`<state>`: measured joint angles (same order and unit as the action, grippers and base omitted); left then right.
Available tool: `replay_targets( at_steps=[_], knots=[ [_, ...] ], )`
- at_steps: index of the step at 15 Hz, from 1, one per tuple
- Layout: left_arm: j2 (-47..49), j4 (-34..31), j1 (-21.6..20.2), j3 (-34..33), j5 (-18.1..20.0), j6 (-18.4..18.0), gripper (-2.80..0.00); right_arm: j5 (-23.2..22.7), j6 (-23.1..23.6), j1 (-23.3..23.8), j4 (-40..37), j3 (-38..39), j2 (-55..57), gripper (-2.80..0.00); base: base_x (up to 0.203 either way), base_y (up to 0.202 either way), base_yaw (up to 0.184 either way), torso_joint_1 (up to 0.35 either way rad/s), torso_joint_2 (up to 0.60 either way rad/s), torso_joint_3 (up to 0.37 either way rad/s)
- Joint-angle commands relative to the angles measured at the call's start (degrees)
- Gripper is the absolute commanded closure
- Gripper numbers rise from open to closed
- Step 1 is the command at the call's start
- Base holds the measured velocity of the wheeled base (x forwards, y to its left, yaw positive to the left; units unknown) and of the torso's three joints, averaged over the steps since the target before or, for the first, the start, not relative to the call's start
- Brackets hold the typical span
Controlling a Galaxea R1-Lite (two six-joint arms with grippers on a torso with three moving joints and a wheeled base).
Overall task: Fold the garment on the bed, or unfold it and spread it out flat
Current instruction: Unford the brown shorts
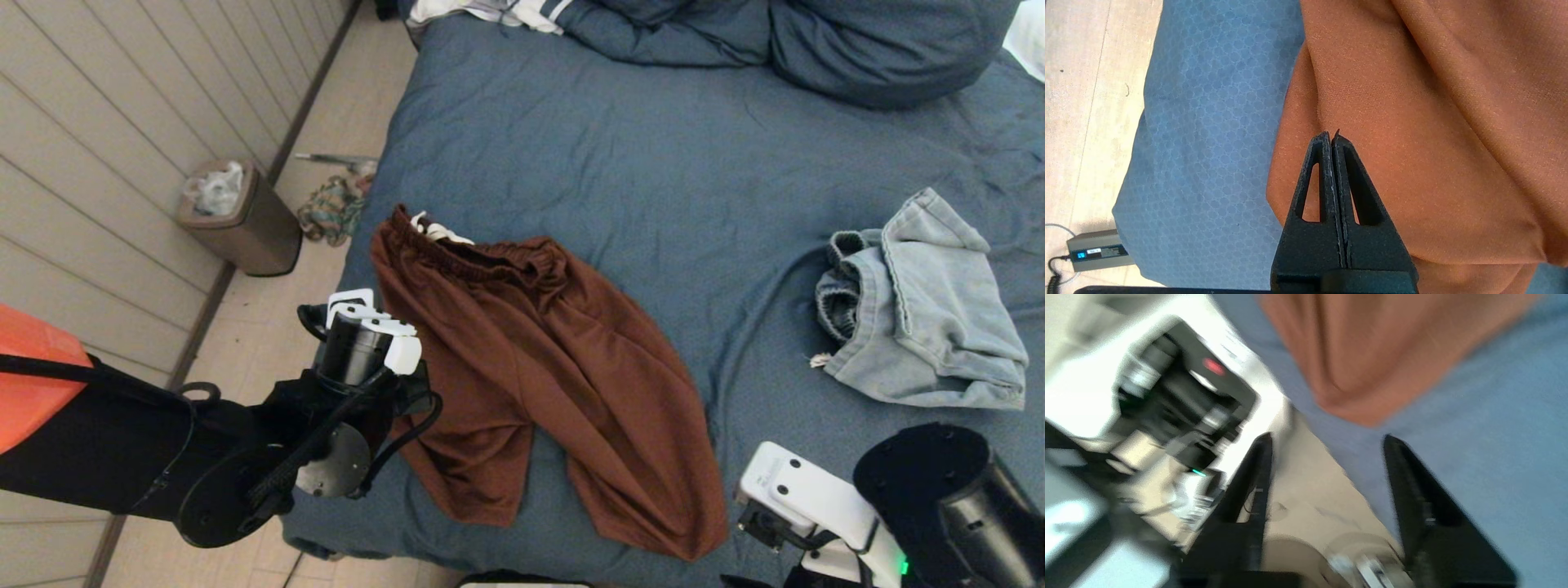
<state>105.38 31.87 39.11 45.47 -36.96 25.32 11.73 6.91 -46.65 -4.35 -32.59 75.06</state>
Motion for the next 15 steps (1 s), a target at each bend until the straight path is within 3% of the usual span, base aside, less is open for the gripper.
replay_targets(
  at_steps=[1, 2, 3, 7, 10, 13, 15],
  knots=[
    [0.09, 0.29, 0.0, 0.06, -0.22, 0.17, 0.0, -2.74, -0.27, 0.53, 0.06, -3.03, -2.27, -2.8, 0.0, 0.0, 0.0, 0.0, 0.0, 0.0],
    [0.18, 0.21, 0.0, 0.08, -0.22, 0.14, 0.0, -2.86, -0.81, 1.27, 0.06, -4.51, -0.99, -2.8, 0.0, 0.0, 0.0, 0.0, 0.0, 0.0],
    [0.18, 0.21, 0.0, 0.18, -0.22, 0.08, 0.0, -2.86, -1.94, 2.28, 0.14, -6.0, 1.16, 0.0, 0.0, 0.0, 0.0, 0.0, 0.0, 0.0],
    [1.2, 0.24, 0.0, 0.23, -0.22, 0.1, 0.0, -3.07, -7.28, 5.14, 3.76, -13.75, 11.68, 0.0, 0.0, 0.0, 0.0, 0.0, 0.0, 0.0],
    [3.03, 0.37, 0.01, 0.52, -0.13, 0.13, 0.0, -3.09, -8.4, 5.07, 8.2, -15.94, 20.08, 0.0, 0.0, 0.0, 0.0, 0.0, 0.0, 0.0],
    [5.49, 1.15, -0.12, 2.69, -0.29, 0.06, 0.0, -2.45, -10.71, 5.27, 13.66, -25.24, 28.43, 0.0, 0.0, 0.0, 0.0, 0.0, 0.0, 0.0],
    [8.04, 1.72, -0.13, 3.43, -0.69, 0.12, 0.0, 0.96, -12.59, 5.45, 15.05, -30.81, 33.8, 0.0, 0.0, 0.0, 0.0, 0.0, 0.0, 0.0]
  ],
)
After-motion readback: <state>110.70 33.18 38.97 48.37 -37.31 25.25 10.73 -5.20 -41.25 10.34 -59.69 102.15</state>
